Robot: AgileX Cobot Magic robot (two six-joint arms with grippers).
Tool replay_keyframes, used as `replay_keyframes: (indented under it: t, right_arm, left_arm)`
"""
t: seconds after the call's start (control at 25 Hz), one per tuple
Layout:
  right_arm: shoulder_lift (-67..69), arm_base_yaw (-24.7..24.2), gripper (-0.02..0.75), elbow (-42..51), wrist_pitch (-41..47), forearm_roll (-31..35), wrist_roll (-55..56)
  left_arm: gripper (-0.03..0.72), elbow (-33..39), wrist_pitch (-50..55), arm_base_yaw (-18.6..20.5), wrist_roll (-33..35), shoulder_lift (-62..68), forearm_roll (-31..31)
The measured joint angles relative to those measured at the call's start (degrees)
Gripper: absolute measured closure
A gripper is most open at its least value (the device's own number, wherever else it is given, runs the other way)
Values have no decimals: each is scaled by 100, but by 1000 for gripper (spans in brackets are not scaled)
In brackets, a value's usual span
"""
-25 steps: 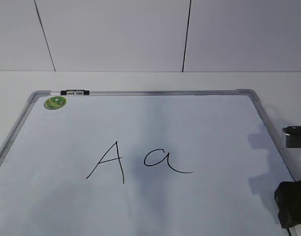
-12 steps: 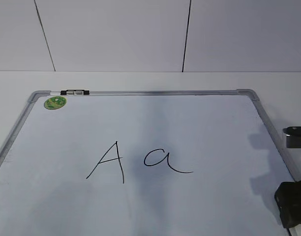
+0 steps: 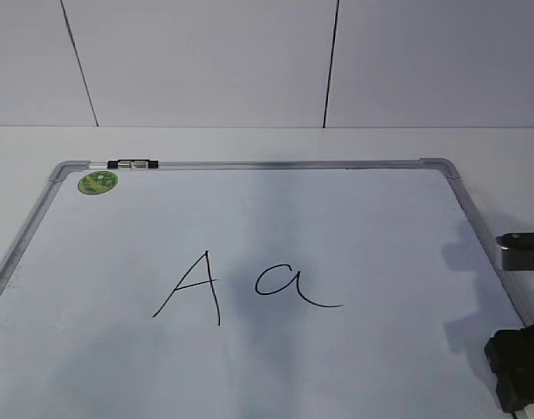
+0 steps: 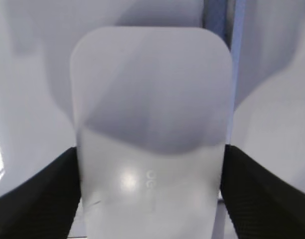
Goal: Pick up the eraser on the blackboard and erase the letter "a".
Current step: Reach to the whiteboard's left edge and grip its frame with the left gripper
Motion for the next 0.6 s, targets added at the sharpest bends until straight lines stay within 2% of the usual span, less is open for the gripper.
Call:
replay_keyframes:
  t: [0.16,0.36,0.6]
  right_arm:
    - [52,0,100,0,-50,0,0]
    - [52,0,167,0,-121,0,28]
    - [52,0,182,0,-121,-11,32]
  left_arm:
    - [453,0,0,0,0,0,0]
    - [453,0,0,0,0,0,0]
    - [453,0,0,0,0,0,0]
